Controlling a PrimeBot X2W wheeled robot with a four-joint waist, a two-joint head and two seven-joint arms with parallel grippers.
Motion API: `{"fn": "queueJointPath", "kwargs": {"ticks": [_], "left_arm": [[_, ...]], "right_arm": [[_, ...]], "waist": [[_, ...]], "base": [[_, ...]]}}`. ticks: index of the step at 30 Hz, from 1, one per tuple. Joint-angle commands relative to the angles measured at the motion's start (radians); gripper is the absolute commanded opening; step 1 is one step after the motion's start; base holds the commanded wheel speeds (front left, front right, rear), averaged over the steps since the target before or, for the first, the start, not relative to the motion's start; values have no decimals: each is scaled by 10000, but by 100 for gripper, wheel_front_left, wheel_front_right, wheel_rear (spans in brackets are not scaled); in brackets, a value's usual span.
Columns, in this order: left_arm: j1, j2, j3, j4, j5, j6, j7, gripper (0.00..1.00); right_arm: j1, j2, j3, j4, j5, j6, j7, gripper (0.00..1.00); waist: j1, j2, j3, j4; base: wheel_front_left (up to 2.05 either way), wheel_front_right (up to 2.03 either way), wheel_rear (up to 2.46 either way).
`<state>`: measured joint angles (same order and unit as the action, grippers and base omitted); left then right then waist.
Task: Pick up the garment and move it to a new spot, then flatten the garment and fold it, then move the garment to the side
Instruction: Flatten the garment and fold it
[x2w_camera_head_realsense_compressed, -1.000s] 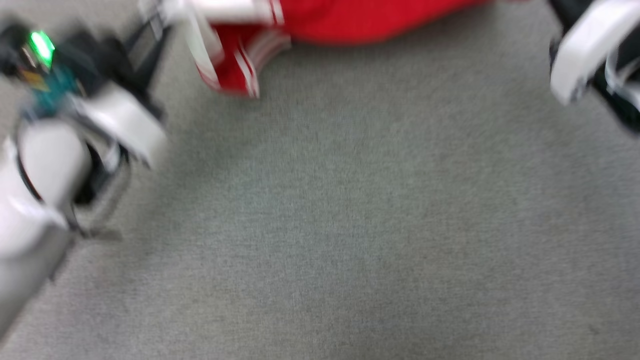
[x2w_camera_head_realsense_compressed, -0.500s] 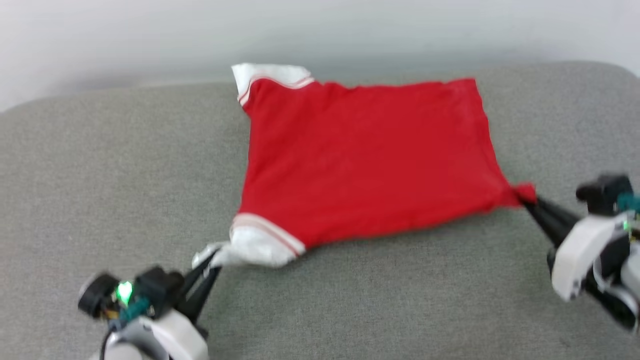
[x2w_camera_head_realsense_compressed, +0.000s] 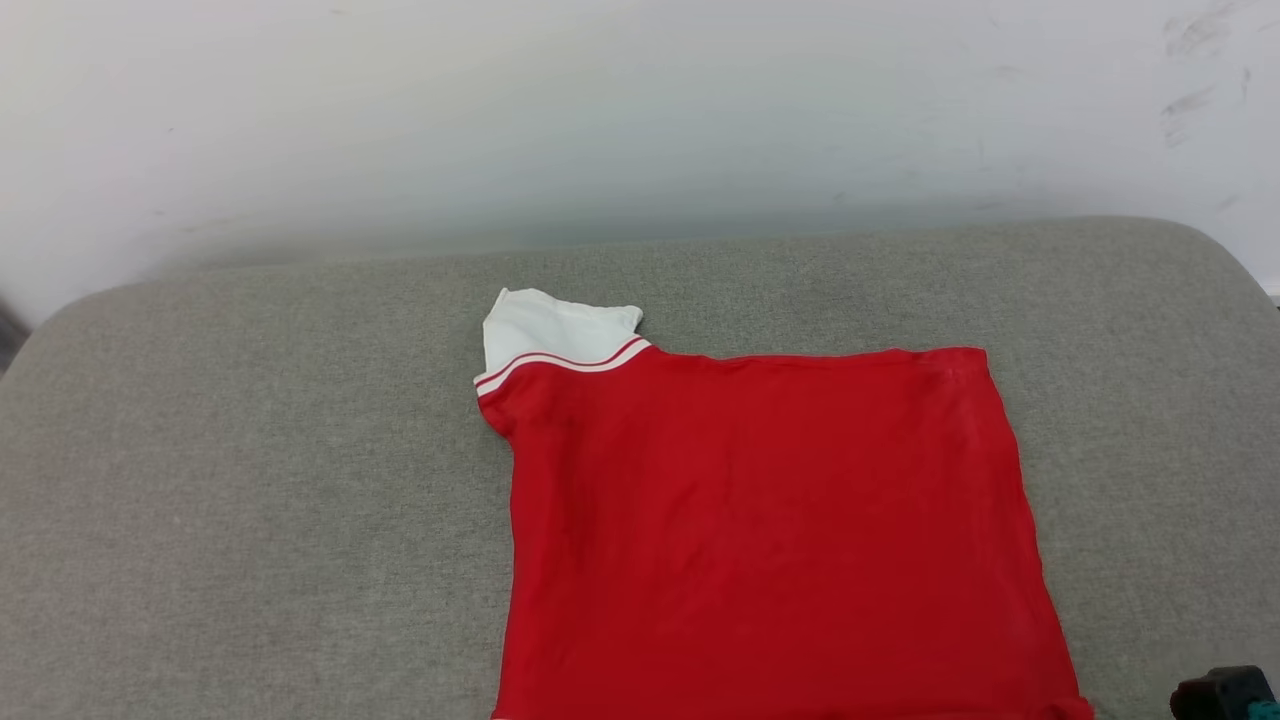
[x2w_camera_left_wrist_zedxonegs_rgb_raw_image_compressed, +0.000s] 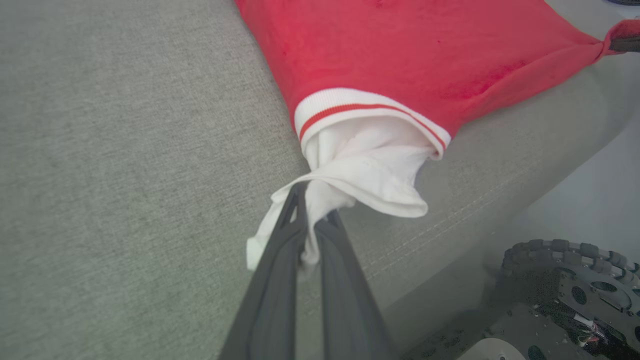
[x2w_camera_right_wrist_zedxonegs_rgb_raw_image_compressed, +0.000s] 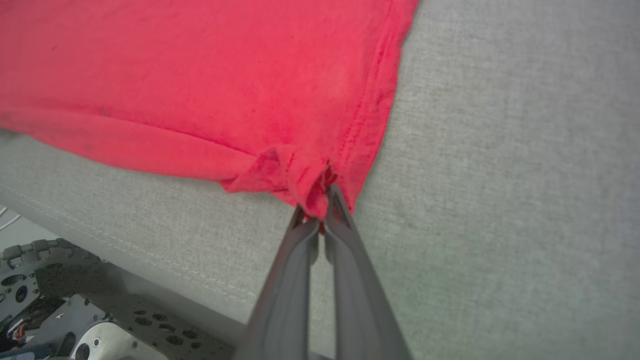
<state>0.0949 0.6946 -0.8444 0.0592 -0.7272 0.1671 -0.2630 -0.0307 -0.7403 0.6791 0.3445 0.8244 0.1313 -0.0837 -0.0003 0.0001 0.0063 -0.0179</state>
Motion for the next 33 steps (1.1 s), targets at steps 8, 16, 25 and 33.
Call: {"fn": "queueJointPath", "kwargs": {"ticks": [8,16,25,33], "left_arm": [[-360,-121,243,163,472,-260,-24,0],[-2524,30,371,290,1193,-975,403,0],[-4678,-154,643,1167,1413,-1584,930,0],[-5818,-699,435,2932,1553,-2280,773,0]], "right_arm": [[787,462,-1656,-912,-815,-11,843,0],[219,891,-3075,-1941,-1499,-9,1728,0],[-1341,1363,-3370,-2069,-1916,-9,2565,0],[-2839,1852,-2829,-339,-2084,-9,2674,0]], "waist": [[3,-1,134,36],[3,-1,728,21],[3,-1,2024,-409],[3,-1,2991,-500]], "base": [[0,0,0],[0,0,0],[0,0,0],[0,0,0]]}}
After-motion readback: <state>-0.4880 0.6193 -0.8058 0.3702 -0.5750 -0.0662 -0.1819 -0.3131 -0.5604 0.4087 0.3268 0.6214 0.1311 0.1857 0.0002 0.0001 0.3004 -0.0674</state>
